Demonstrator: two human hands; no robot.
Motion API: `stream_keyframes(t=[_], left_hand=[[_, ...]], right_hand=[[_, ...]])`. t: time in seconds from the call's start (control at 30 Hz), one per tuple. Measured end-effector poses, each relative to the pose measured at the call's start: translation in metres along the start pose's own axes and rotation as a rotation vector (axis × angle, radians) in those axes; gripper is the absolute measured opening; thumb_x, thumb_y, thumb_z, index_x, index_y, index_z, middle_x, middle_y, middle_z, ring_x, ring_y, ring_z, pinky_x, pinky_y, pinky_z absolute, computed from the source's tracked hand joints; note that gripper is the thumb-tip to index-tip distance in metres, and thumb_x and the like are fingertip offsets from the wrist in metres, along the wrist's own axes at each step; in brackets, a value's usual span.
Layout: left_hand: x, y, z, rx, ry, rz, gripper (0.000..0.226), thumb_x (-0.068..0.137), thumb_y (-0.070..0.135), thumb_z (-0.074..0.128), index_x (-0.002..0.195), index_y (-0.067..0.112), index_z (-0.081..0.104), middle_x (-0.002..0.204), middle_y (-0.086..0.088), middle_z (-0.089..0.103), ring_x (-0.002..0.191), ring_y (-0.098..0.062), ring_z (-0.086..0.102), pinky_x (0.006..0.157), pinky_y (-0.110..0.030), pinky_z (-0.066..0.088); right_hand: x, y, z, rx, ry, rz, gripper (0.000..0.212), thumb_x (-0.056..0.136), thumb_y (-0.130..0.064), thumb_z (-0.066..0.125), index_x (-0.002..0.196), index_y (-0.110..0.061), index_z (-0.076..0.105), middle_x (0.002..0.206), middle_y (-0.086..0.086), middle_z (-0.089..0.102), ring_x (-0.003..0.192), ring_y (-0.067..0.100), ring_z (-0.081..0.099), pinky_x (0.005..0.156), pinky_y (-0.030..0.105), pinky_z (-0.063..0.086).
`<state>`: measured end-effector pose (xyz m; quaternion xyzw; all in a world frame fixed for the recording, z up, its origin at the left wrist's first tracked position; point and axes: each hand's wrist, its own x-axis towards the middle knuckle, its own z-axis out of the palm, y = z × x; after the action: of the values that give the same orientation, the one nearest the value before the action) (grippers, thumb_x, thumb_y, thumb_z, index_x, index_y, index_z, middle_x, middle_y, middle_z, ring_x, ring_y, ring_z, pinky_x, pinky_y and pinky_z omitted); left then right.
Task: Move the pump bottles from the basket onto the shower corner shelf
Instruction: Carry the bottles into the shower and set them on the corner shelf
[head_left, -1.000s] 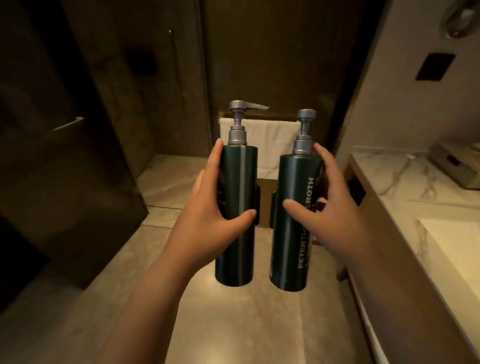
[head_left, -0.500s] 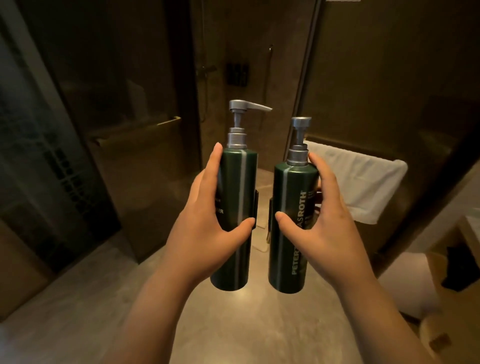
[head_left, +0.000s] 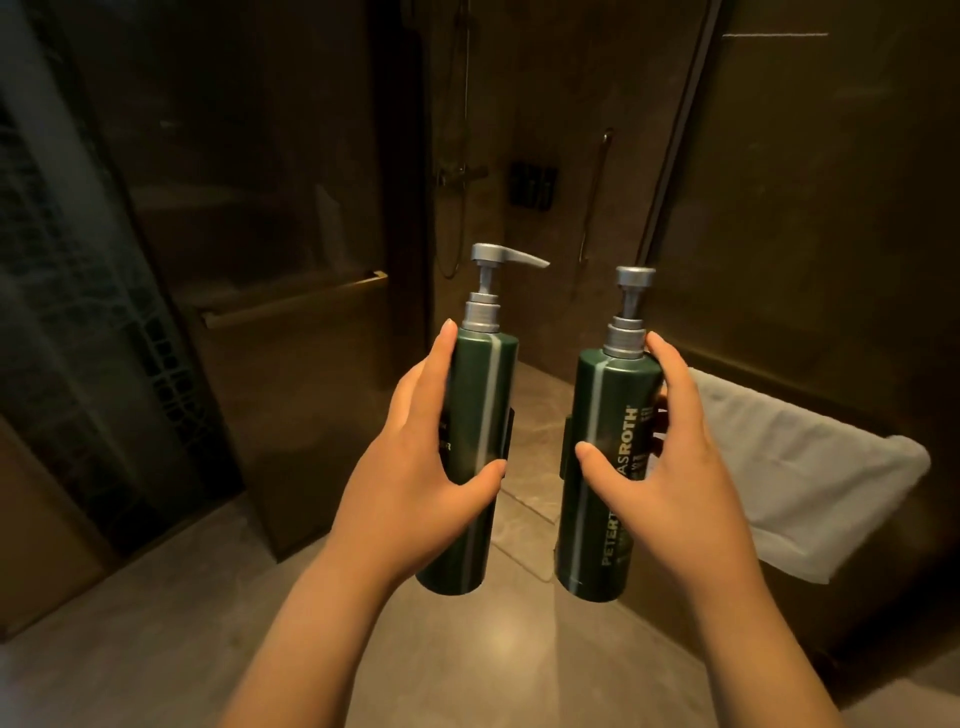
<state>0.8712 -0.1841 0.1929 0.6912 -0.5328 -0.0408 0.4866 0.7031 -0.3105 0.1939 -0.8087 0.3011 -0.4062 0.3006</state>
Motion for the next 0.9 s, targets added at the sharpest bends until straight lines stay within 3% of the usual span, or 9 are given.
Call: stream_keyframes(t=[0.33,0.5,0.63,0.7,0.8,0.9], left_hand=[[0.053,-0.037,0.024,0.123,0.084,-0.104,0.110,0.073,0.036,0.075,0.137,0.062,-0.010,0.144,0.024,0.023,0.102,0.030,0.035,0.052,0.003,0.037],[0.083,-0.068,0.017,0.149,0.123,-0.134,0.111,0.072,0.037,0.076,0.137,0.062,-0.010,0.133,0.034,0.020,0.101,0.034,0.031,0.055,0.008,0.032],[0.117,-0.102,0.015,0.139,0.131,-0.157,0.111,0.071,0.037,0.076,0.136,0.063,-0.010,0.128,0.039,0.016,0.101,0.033,0.031,0.051,0.003,0.036],[0.140,-0.122,0.013,0.118,0.134,-0.154,0.111,0.071,0.036,0.077,0.136,0.064,-0.010,0.131,0.037,0.020,0.101,0.031,0.035,0.050,0.000,0.038],[0.181,-0.154,0.008,0.085,0.144,-0.140,0.112,0.071,0.035,0.077,0.135,0.065,-0.009,0.135,0.033,0.023,0.100,0.029,0.037,0.062,-0.006,0.037],[0.225,-0.185,-0.006,0.064,0.163,-0.129,0.112,0.071,0.033,0.077,0.135,0.064,-0.009,0.126,0.041,0.020,0.098,0.032,0.035,0.064,-0.010,0.036]], right_hand=[[0.073,0.056,0.040,0.092,-0.121,-0.044,0.095,0.071,-0.040,0.073,0.135,-0.065,0.007,0.113,-0.047,0.030,0.098,-0.019,0.039,0.080,0.023,0.041],[0.112,0.067,0.074,0.132,-0.161,-0.053,0.095,0.071,-0.040,0.073,0.134,-0.066,0.008,0.123,-0.034,0.034,0.102,-0.017,0.039,0.083,0.024,0.040],[0.147,0.079,0.105,0.131,-0.189,-0.048,0.093,0.072,-0.041,0.073,0.134,-0.066,0.008,0.119,-0.042,0.033,0.102,-0.024,0.037,0.081,0.014,0.035],[0.170,0.083,0.121,0.124,-0.190,-0.040,0.093,0.072,-0.040,0.073,0.134,-0.065,0.009,0.126,-0.035,0.036,0.106,-0.018,0.040,0.085,0.019,0.037],[0.213,0.086,0.148,0.104,-0.176,-0.045,0.093,0.073,-0.038,0.074,0.135,-0.064,0.010,0.129,-0.030,0.037,0.111,-0.007,0.042,0.089,0.025,0.040],[0.263,0.082,0.177,0.100,-0.168,-0.054,0.093,0.074,-0.037,0.074,0.137,-0.061,0.010,0.128,-0.030,0.038,0.116,-0.002,0.045,0.090,0.026,0.042]])
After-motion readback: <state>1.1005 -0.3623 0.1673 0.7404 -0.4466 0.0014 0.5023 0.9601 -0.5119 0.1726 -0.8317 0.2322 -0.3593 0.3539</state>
